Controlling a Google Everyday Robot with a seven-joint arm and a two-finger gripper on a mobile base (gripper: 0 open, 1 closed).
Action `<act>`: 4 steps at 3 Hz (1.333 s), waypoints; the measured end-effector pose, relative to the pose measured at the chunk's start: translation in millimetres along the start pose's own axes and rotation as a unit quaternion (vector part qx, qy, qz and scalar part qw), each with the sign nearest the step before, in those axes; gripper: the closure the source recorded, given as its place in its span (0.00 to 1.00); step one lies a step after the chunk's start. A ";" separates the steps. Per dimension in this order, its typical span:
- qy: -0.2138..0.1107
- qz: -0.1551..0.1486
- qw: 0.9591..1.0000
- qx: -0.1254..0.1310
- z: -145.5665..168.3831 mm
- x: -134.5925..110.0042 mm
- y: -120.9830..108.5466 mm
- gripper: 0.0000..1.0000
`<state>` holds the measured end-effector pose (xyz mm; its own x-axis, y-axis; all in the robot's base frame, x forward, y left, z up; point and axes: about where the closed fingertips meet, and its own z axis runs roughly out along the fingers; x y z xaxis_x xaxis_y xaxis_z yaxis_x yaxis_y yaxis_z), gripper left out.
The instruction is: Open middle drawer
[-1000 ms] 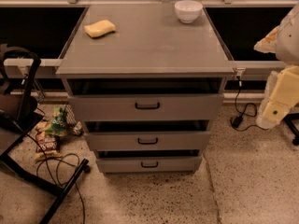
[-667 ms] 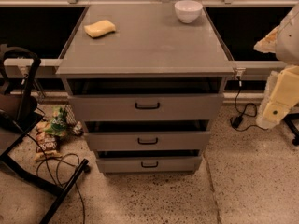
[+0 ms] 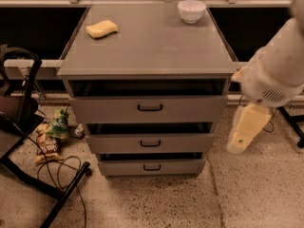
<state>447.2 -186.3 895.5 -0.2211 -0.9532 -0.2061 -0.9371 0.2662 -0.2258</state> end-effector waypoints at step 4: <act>0.066 0.001 0.996 -0.060 261.7 -0.4 5.3 0.00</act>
Offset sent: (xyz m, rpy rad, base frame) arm 0.0776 0.0515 -0.2909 -0.1572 0.1597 -0.0004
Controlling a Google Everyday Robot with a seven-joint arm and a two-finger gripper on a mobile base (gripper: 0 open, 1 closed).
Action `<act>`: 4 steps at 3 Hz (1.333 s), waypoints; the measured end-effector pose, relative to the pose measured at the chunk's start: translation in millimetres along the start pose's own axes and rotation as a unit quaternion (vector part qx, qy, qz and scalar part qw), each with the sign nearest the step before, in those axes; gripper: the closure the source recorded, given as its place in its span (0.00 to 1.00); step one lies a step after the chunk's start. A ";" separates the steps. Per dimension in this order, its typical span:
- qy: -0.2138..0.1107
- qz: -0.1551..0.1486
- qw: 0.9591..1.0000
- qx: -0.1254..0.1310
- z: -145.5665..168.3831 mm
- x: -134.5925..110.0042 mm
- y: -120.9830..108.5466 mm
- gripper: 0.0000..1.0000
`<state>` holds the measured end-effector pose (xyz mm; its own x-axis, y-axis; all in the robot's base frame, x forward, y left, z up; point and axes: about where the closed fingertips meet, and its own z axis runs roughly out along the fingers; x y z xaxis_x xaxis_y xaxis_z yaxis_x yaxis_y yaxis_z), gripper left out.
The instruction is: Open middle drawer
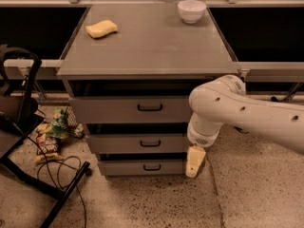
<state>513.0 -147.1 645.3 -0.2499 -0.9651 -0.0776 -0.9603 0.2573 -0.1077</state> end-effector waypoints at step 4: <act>0.009 -0.046 0.998 0.029 145.4 -31.1 -59.5 0.00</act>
Offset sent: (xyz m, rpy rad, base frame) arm 0.0515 0.0209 -0.1292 -0.0473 -0.0255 0.0542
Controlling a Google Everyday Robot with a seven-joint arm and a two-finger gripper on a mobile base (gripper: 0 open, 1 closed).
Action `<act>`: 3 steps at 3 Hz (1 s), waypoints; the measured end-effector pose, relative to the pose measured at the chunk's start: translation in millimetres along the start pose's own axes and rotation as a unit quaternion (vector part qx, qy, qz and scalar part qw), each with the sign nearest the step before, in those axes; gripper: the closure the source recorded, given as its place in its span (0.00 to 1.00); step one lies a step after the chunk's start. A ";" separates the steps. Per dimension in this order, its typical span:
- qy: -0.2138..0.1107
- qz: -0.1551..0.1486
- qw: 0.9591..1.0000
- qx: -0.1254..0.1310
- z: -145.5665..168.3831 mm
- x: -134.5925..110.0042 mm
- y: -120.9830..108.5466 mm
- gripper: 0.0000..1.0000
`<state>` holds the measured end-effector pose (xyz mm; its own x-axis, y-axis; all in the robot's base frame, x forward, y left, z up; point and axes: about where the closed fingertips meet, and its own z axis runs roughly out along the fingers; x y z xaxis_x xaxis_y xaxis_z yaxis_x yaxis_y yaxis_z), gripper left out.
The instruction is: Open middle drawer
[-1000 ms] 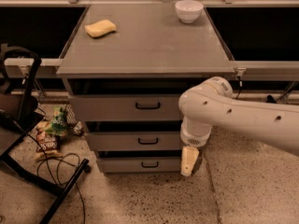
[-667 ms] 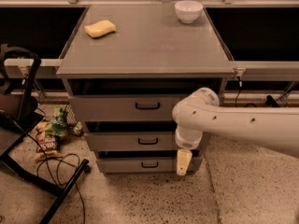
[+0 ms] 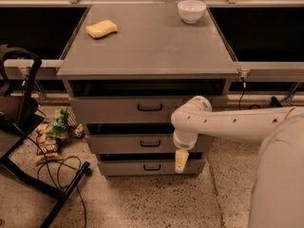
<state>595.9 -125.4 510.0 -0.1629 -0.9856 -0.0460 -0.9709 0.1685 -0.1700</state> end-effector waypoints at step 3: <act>-0.033 0.009 0.999 0.011 69.5 8.3 -54.1 0.00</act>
Offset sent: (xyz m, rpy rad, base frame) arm 0.0716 -0.0191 -0.0576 0.0421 -0.0431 -0.0141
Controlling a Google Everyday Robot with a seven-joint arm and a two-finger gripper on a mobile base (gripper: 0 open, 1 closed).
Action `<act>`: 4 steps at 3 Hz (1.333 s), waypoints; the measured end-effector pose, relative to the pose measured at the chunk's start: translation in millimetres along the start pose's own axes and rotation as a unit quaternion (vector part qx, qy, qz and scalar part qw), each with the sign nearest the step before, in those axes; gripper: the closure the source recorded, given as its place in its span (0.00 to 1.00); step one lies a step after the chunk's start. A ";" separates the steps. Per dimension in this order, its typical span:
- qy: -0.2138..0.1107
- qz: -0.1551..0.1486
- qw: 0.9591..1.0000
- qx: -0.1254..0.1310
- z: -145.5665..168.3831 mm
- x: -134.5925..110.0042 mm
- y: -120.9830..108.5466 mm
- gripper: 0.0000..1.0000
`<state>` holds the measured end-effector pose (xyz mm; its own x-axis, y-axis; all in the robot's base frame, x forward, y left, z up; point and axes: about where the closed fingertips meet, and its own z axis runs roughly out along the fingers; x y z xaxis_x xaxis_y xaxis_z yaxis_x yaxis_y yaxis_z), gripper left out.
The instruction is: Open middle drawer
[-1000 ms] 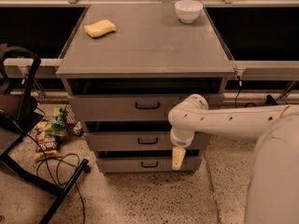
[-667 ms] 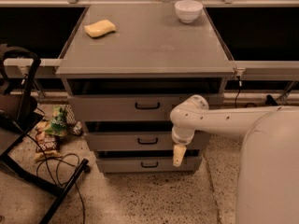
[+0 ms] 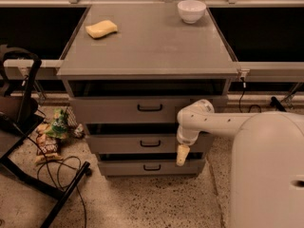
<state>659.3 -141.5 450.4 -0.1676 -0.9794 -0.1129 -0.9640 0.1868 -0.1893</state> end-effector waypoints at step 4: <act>-0.013 0.034 0.999 -0.023 1.7 28.6 20.3 1.00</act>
Offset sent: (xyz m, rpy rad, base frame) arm -0.1092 -0.0699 -0.0503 0.0593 0.1471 -0.1184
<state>635.3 -165.7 441.7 -0.2275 -0.9623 -0.1494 -0.9592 0.2479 -0.1360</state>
